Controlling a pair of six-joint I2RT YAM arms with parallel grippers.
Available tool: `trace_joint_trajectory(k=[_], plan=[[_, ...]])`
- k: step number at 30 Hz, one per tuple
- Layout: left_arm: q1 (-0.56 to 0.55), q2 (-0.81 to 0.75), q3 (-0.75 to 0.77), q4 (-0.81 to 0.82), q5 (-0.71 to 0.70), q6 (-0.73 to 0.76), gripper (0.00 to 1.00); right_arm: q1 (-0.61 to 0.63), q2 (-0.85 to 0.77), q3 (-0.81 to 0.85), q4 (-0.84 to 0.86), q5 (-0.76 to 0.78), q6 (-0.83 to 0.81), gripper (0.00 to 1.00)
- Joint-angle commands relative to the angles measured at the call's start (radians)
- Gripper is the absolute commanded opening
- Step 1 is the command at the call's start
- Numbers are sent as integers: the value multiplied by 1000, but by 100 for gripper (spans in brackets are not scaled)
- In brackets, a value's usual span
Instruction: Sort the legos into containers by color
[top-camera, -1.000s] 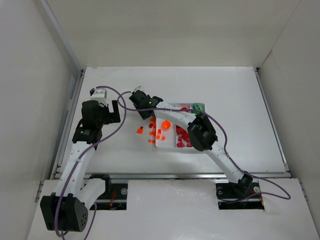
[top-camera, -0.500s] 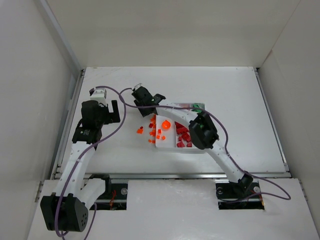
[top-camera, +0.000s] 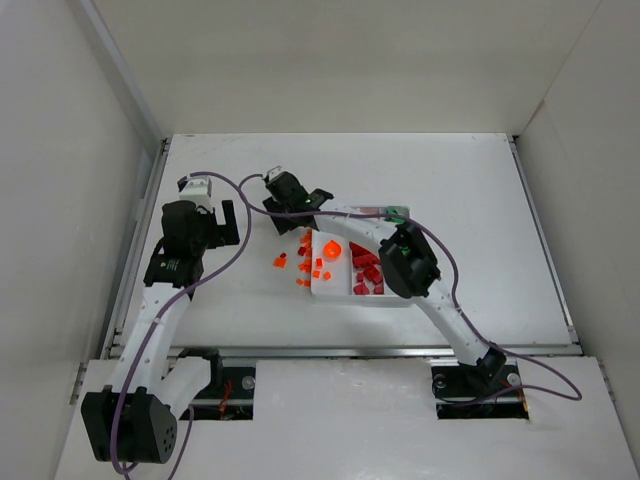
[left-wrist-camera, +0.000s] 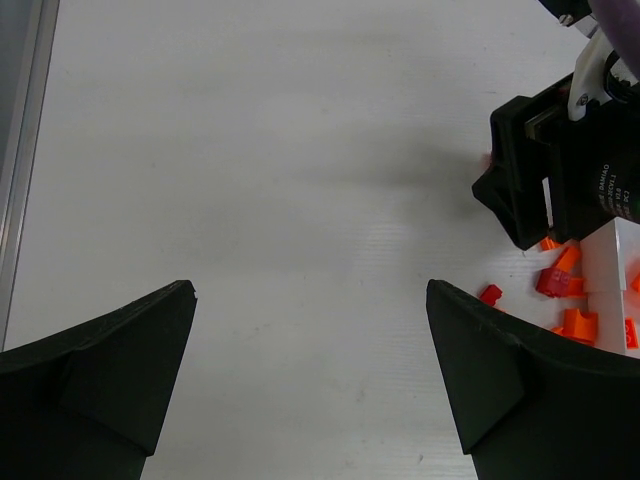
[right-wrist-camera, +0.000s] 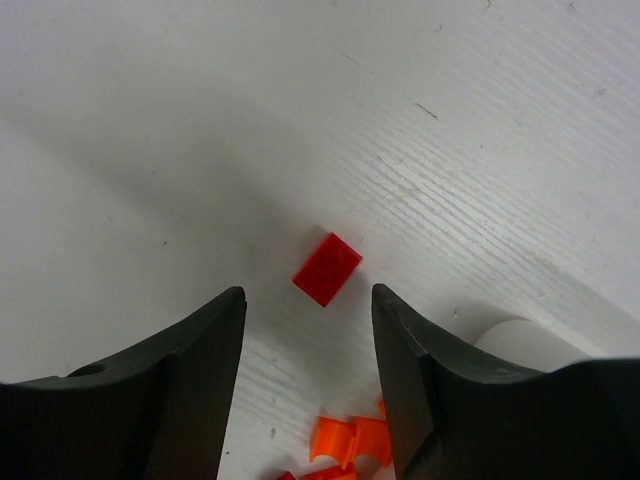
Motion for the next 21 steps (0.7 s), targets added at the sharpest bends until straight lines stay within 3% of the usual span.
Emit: trace_joint_trajectory(k=[1, 10, 11, 16, 21], plan=[[3, -15, -10, 33, -13, 4, 100, 4, -11, 57, -11, 25, 72, 59], [3, -15, -10, 33, -13, 4, 100, 4, 55, 93, -65, 48, 114, 62], [3, -15, -10, 33, -13, 4, 100, 4, 71, 108, -75, 36, 114, 55], [3, -15, -10, 33, -13, 4, 100, 4, 82, 132, -86, 16, 114, 53], [3, -15, -10, 33, -13, 4, 100, 4, 91, 142, -95, 2, 124, 43]])
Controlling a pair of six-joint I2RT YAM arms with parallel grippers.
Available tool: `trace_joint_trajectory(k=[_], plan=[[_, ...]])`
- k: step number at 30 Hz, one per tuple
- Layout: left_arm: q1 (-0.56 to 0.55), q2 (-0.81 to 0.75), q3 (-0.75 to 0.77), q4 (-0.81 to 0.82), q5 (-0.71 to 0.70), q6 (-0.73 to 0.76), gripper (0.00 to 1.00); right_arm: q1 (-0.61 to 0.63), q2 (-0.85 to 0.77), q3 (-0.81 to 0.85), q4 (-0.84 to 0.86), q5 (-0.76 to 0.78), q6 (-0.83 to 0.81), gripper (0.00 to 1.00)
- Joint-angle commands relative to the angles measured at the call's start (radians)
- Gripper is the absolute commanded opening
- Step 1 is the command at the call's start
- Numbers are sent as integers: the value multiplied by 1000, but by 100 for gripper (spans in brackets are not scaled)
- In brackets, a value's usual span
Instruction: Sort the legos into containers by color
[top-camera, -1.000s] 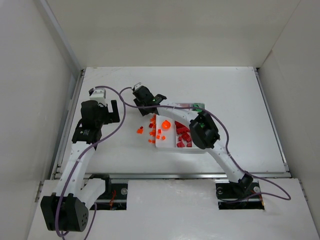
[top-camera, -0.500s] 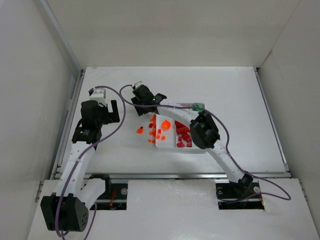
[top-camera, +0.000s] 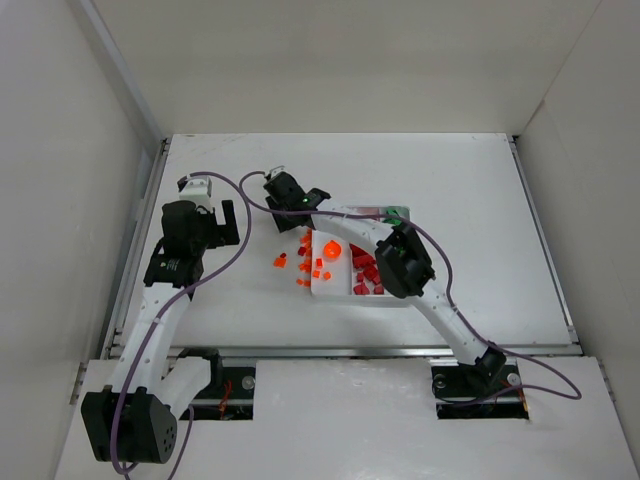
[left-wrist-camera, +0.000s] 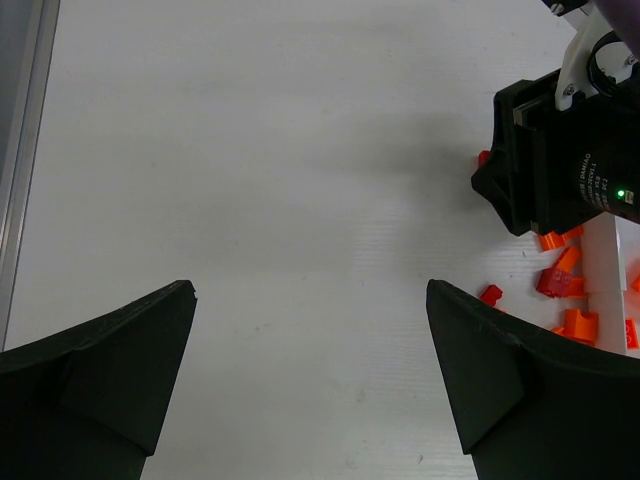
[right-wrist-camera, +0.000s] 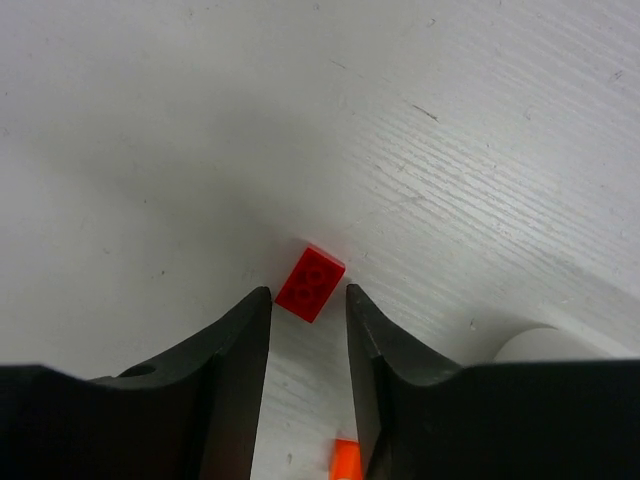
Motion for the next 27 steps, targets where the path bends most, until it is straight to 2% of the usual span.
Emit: trace_joint_trajectory(k=[1, 7, 12, 14, 16, 18, 22, 27], plan=[[3, -15, -10, 33, -13, 4, 100, 4, 34, 41, -33, -19, 20, 41], [3, -15, -10, 33, -13, 4, 100, 4, 34, 41, -33, -8, 29, 22], [3, -15, -10, 33, -13, 4, 100, 4, 34, 41, -33, -8, 29, 12], [3, -15, -10, 33, -13, 4, 100, 4, 22, 30, -33, 1, 29, 4], [3, -15, -10, 33, -13, 4, 100, 4, -12, 0, -21, 1, 29, 0], [3, -15, -10, 33, -13, 4, 100, 4, -49, -22, -1, -33, 17, 0], [3, -15, -10, 42, -13, 4, 100, 4, -233, -152, 80, -54, -3, 0], [3, -15, -19, 64, -13, -30, 100, -31, -565, -491, 157, -54, 2, 0]])
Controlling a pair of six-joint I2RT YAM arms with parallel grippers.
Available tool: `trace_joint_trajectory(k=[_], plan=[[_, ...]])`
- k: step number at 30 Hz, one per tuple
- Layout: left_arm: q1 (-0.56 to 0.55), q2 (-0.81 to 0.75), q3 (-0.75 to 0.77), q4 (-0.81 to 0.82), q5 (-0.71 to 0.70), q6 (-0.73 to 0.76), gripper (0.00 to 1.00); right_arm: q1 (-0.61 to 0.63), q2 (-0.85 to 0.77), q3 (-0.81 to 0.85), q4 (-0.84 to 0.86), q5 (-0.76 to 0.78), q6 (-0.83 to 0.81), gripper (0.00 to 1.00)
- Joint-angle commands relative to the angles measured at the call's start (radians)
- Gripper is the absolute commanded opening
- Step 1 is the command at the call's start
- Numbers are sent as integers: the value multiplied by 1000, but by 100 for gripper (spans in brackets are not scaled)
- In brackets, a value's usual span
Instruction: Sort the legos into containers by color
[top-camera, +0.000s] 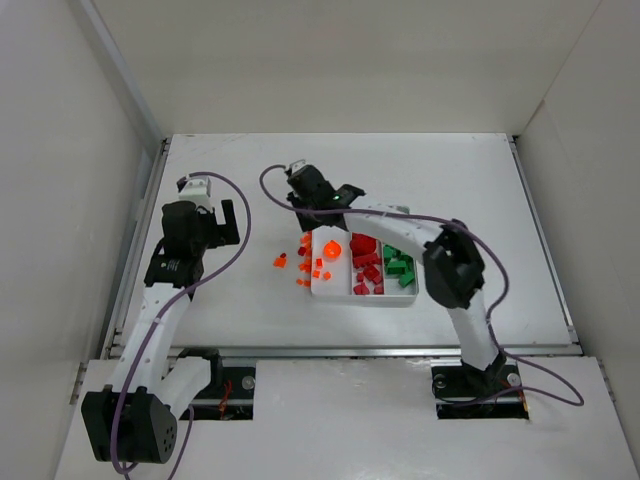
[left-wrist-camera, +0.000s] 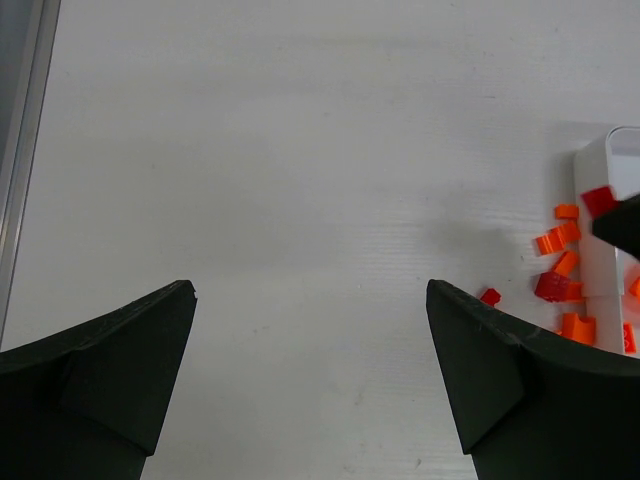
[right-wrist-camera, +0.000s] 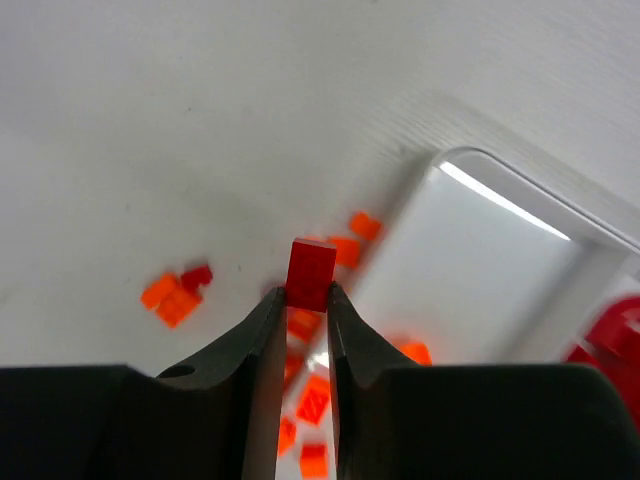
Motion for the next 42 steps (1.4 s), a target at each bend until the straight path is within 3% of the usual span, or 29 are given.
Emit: trace_joint_trajectory(k=[1, 5, 10, 14, 23, 25, 26, 29, 32, 38, 42], plan=[[3, -15, -15, 54, -11, -46, 100, -37, -256, -134, 99, -4, 12, 0], [3, -15, -48, 85, -11, -76, 100, -132, -440, -402, 99, 10, 89, 0], [3, -15, -57, 94, 40, -85, 100, -228, -501, -542, 109, 19, 132, 0], [3, -15, -66, 94, 138, -85, 100, -271, -501, -551, 100, 10, 132, 0], [3, -24, -75, 105, 132, -94, 100, -280, -409, -487, 76, -12, 99, 0], [3, -24, -75, 105, 132, -94, 100, -280, -398, -478, 63, -12, 99, 11], [3, -24, -75, 105, 132, -94, 100, -280, -398, -467, 53, -12, 99, 28], [3, -24, -84, 114, 123, -94, 100, -280, -386, -443, 42, -21, 89, 55], [3, -24, -84, 114, 123, -94, 100, -271, -386, -415, 22, -7, 62, 63], [3, -24, -84, 114, 123, -94, 100, -164, -410, -341, -7, 62, -41, 64], [3, -24, -84, 114, 123, -94, 100, -55, -377, -297, 39, -39, -136, 64]])
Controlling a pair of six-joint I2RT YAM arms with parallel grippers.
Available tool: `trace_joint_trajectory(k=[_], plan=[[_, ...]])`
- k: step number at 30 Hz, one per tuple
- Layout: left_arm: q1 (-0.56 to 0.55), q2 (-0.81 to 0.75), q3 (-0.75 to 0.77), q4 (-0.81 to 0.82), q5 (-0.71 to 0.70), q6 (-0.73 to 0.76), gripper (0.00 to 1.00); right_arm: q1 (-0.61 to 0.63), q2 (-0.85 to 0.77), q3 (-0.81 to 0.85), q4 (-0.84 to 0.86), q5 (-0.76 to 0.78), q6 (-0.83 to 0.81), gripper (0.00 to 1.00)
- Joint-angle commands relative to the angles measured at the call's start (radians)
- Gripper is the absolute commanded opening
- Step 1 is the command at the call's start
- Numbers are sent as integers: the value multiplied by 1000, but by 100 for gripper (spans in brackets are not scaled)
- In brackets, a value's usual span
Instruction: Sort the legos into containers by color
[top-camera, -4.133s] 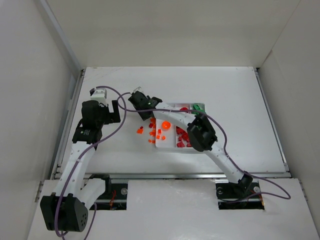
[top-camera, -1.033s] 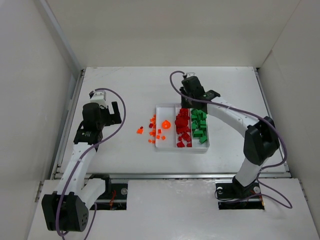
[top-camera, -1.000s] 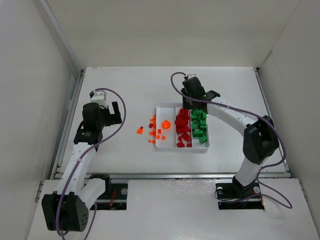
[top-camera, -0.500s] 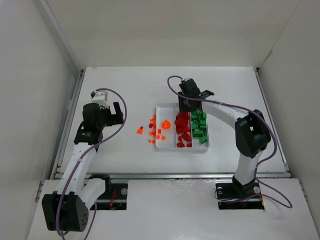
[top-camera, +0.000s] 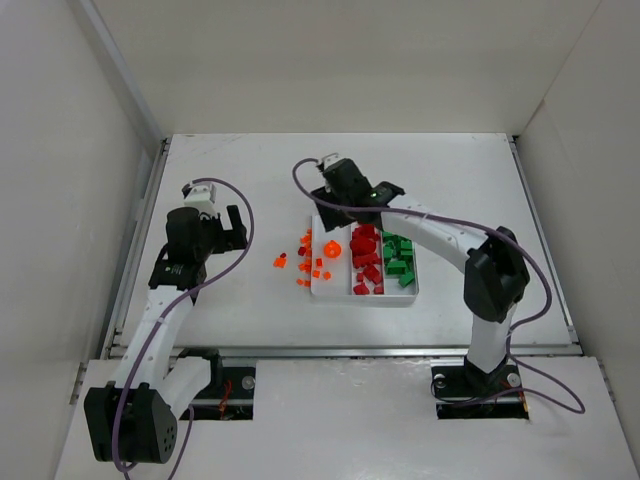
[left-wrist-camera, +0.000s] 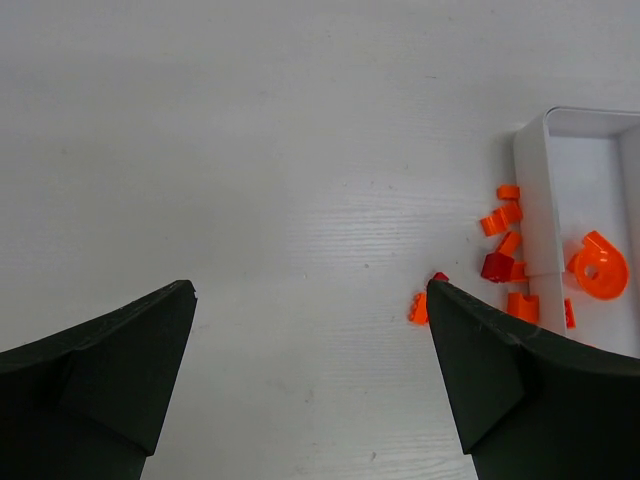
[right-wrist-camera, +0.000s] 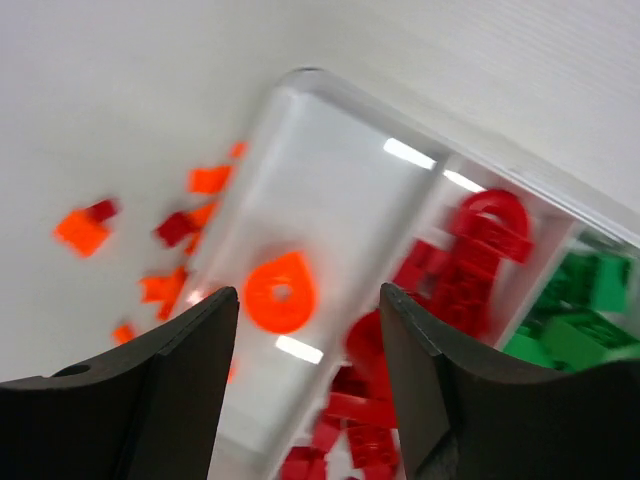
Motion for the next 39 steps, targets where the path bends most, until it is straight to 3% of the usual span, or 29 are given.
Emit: trace_joint_trajectory(k=[1, 7, 12, 14, 17, 23, 34, 39], plan=[[2, -24, -6, 42, -9, -12, 100, 91, 24, 79, 33, -85, -99, 64], [2, -24, -15, 42, -129, -47, 100, 174, 202, 237, -10, -196, -134, 62], [2, -24, -15, 42, -234, -58, 100, 197, 232, 228, 50, -309, -144, 42], [2, -24, -15, 42, -309, -67, 100, 197, 270, 228, 59, -338, -144, 42], [2, -24, -15, 42, -379, -67, 100, 206, 307, 248, 59, -338, -144, 53], [2, -24, -15, 42, -379, -67, 100, 228, 388, 297, 50, -329, -177, 61], [2, -24, -15, 42, -370, -67, 100, 237, 477, 326, 38, -262, -220, 61], [2, -24, -15, 42, -370, -67, 100, 257, 486, 336, 20, -227, -256, 53]])
